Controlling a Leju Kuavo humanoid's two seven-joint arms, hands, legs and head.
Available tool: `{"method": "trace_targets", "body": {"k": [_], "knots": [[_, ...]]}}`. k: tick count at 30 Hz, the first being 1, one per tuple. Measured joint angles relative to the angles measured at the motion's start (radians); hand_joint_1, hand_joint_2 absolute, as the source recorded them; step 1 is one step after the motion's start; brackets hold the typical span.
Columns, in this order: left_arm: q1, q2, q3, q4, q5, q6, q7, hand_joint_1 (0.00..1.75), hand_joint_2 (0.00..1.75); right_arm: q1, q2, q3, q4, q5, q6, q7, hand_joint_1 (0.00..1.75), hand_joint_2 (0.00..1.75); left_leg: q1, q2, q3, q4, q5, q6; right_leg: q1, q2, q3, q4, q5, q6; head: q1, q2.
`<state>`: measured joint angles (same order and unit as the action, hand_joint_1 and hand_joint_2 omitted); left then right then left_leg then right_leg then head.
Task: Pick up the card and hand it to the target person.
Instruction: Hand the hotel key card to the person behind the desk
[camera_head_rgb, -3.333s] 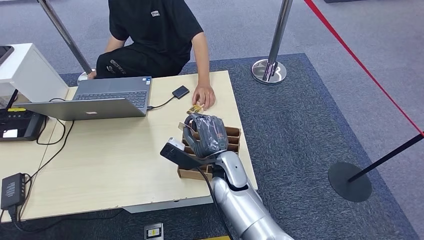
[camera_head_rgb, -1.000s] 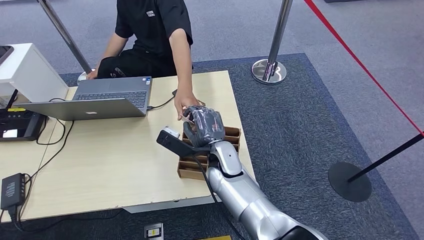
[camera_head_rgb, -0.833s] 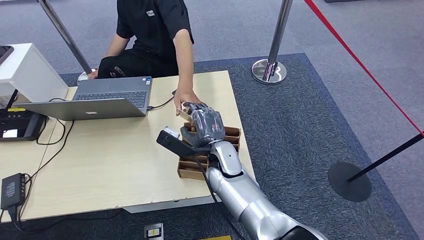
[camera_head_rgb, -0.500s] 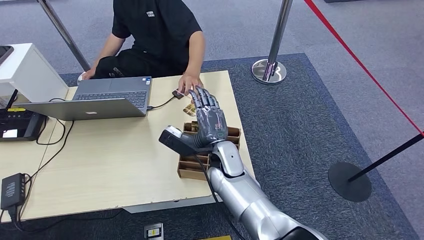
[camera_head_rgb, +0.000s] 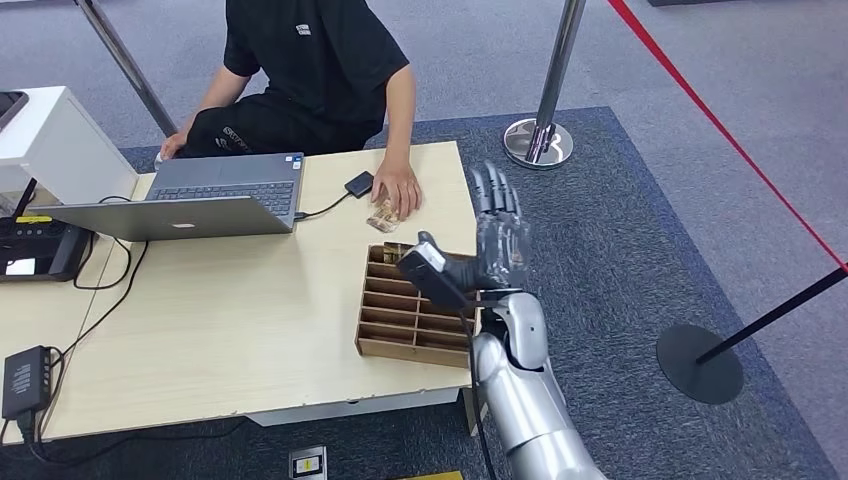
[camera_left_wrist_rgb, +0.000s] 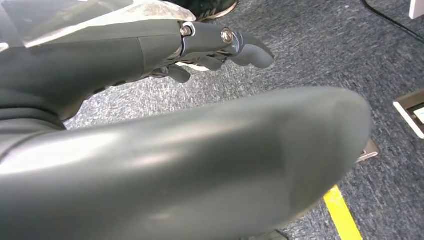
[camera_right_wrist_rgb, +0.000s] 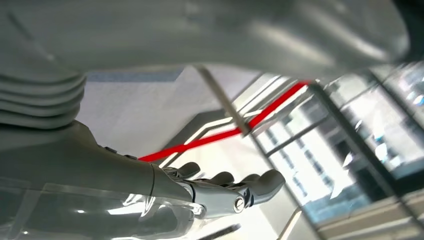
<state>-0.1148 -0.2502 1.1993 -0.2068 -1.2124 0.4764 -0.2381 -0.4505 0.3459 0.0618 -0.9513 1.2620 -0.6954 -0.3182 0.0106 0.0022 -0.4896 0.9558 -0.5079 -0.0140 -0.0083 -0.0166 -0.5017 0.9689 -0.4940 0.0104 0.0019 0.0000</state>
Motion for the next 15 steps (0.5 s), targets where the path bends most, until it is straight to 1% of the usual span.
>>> {"method": "trace_targets", "body": {"k": [2, 4, 7, 9, 10, 12, 15], "knots": [[0.001, 0.000, 0.002, 0.000, 0.008, 0.003, -0.001, 0.00, 0.00, 0.024, -0.008, -0.091, -0.051, -0.031, 0.000, -0.050, 0.00, 0.00, 0.000, -0.001, 0.000, 0.000, 0.000, 0.000, 0.000, 0.000, 0.000, 0.000, 0.000, 0.000, 0.000, 0.000], [0.001, 0.000, 0.007, 0.000, 0.016, 0.007, -0.002, 0.00, 0.00, 0.049, -0.014, -0.206, -0.088, -0.089, -0.001, -0.132, 0.00, 0.00, 0.000, -0.002, 0.000, 0.000, 0.000, 0.000, -0.001, 0.000, 0.001, -0.001, 0.000, 0.000, 0.000, 0.000], [0.003, 0.000, 0.011, 0.000, 0.024, 0.010, -0.005, 0.00, 0.00, 0.075, -0.017, -0.407, -0.104, -0.191, -0.001, -0.265, 0.00, 0.00, 0.000, -0.002, 0.000, 0.000, 0.000, 0.000, -0.001, 0.000, 0.001, -0.001, 0.000, 0.000, 0.000, 0.000], [0.004, 0.000, 0.014, 0.000, 0.027, 0.012, -0.007, 0.00, 0.00, 0.083, -0.016, -0.562, -0.103, -0.226, -0.002, -0.333, 0.00, 0.00, 0.000, -0.002, 0.000, 0.000, 0.000, 0.000, -0.001, 0.000, 0.001, -0.001, 0.000, 0.000, 0.000, 0.000], [0.004, 0.000, 0.015, 0.000, 0.027, 0.012, -0.007, 0.00, 0.00, 0.087, -0.015, -0.639, -0.102, -0.230, -0.002, -0.354, 0.00, 0.00, 0.000, -0.002, 0.000, 0.000, 0.000, 0.000, -0.001, 0.000, 0.001, -0.001, 0.000, 0.000, 0.000, 0.000], [0.004, 0.000, 0.016, 0.000, 0.029, 0.012, -0.007, 0.00, 0.00, 0.099, -0.013, -0.762, -0.099, -0.211, -0.002, -0.369, 0.00, 0.00, 0.000, -0.002, 0.000, 0.000, 0.000, 0.000, -0.001, 0.000, 0.001, -0.001, 0.000, 0.000, 0.000, 0.000], [0.005, 0.000, 0.016, 0.000, 0.031, 0.012, -0.008, 0.00, 0.00, 0.113, -0.015, -0.927, -0.081, -0.131, -0.002, -0.369, 0.00, 0.00, 0.000, -0.002, 0.000, 0.000, 0.000, 0.000, -0.001, 0.000, 0.000, -0.001, 0.000, 0.000, 0.000, 0.000]]}}
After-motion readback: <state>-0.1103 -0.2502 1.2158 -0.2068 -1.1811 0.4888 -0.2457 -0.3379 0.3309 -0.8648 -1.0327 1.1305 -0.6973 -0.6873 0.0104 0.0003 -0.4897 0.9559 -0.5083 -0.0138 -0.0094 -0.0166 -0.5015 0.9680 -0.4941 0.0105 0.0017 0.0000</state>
